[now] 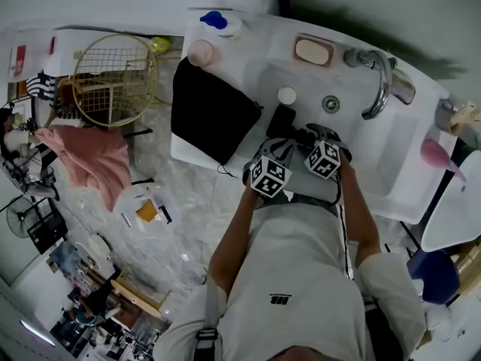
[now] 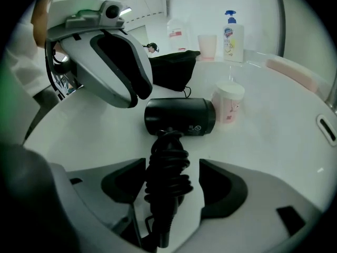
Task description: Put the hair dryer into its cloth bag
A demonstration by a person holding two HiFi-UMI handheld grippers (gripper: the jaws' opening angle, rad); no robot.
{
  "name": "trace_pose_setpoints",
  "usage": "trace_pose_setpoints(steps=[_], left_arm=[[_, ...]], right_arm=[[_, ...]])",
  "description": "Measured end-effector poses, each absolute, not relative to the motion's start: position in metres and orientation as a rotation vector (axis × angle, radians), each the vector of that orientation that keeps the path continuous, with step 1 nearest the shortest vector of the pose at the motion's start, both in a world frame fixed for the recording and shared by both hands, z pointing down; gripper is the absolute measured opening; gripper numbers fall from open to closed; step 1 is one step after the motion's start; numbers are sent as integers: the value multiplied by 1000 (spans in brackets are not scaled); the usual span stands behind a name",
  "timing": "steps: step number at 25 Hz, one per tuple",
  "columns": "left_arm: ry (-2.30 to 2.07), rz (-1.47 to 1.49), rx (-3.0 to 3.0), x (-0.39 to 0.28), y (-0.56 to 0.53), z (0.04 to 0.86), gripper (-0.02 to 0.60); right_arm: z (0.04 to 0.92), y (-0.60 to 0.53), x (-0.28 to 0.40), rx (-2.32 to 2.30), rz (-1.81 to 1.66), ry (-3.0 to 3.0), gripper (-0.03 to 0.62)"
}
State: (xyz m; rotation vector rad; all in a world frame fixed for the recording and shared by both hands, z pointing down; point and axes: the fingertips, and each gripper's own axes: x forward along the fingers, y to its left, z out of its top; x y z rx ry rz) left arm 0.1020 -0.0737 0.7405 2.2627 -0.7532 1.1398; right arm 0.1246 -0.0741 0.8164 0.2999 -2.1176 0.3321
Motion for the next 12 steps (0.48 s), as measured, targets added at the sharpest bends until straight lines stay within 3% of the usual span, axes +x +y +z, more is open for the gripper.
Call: trace_pose_setpoints(steps=[12], left_arm=[[-894,1137,2223,87,-63,721,84]], right_arm=[[831,-74,122,296,372,-2171,282]])
